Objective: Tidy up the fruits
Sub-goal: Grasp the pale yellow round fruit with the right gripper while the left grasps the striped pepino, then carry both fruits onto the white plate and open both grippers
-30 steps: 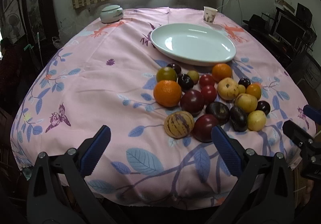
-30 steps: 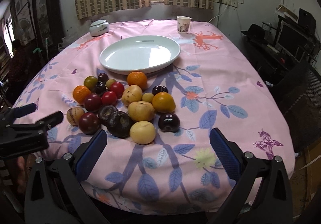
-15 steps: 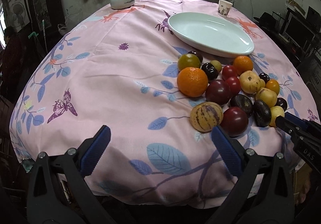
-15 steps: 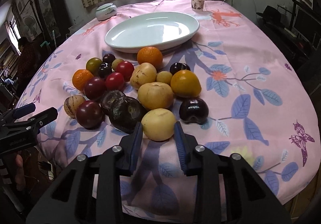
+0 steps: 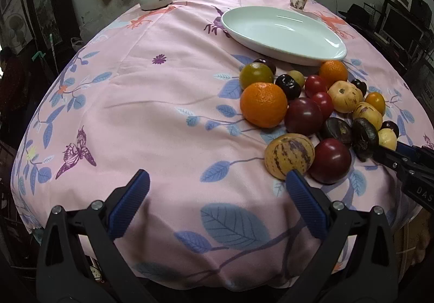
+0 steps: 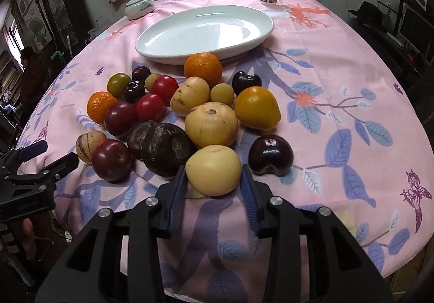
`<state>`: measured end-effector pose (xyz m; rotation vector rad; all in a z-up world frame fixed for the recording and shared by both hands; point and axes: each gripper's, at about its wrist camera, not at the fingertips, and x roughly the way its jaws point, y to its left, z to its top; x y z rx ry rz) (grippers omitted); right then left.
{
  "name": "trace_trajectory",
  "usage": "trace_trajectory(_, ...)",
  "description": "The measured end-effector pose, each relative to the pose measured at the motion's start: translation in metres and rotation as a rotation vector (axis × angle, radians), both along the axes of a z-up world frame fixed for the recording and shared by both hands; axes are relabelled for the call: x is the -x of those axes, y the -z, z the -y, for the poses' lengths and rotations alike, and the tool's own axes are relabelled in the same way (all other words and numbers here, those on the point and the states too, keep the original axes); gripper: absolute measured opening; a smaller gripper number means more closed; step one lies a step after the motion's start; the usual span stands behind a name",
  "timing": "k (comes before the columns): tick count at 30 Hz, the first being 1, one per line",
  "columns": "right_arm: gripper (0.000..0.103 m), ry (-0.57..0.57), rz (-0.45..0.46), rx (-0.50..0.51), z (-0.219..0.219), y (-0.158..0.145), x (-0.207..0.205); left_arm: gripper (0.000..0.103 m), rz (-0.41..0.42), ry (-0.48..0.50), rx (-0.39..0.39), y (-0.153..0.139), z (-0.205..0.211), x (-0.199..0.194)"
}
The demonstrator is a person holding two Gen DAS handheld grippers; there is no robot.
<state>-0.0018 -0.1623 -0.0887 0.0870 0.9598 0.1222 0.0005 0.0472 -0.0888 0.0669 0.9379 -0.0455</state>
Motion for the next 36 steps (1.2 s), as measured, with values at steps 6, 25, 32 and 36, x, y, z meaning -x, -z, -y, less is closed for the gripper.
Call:
trace_trajectory(6,0.040,0.017,0.022,-0.004,0.007,-0.014,0.012,0.100,-0.020,0.076,-0.004,0.008,0.017,-0.002)
trace_trajectory(25,0.040,0.005,0.013,-0.024,0.006,-0.005,0.012,0.035,0.014,0.193,0.091,0.010,0.044,-0.026)
trace_trajectory(32,0.040,-0.006,0.081,-0.007,0.001,-0.029,0.022,0.035,0.081,0.189,0.127,-0.020,0.035,-0.003)
trace_trajectory(36,0.040,-0.011,0.104,-0.004,-0.001,-0.037,0.022,0.035,0.101,0.183,0.144,-0.034,0.029,-0.003)
